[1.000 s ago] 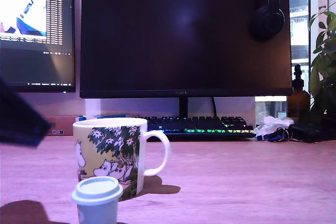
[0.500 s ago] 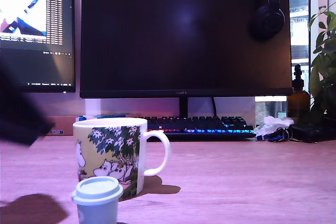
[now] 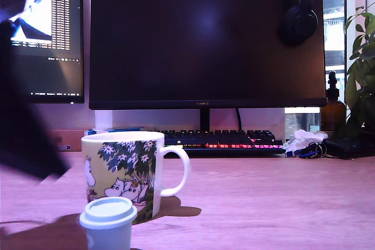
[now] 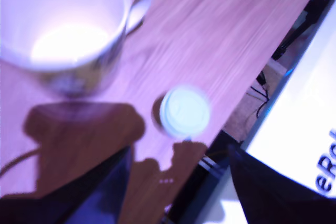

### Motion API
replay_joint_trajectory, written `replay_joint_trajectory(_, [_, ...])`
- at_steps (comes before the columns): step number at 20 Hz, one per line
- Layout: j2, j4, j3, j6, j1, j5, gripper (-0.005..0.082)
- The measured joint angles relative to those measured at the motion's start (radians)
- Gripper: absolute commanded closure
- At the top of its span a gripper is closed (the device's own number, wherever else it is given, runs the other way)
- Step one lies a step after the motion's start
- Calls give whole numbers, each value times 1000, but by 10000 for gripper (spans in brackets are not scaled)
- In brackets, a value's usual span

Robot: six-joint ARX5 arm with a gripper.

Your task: Pick up the coffee capsules on the table and drop them inside the coffee cup

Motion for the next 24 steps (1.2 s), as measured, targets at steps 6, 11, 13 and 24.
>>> replay_joint_trajectory(6, [177, 1, 60, 20, -27, -25, 233])
replay_joint_trajectory(11, [286, 1, 131, 21, -33, -35, 233])
replay_joint_trajectory(13, [318, 6, 157, 33, -33, -34, 233])
replay_joint_trajectory(24, [479, 37, 169, 45, -53, -23, 233])
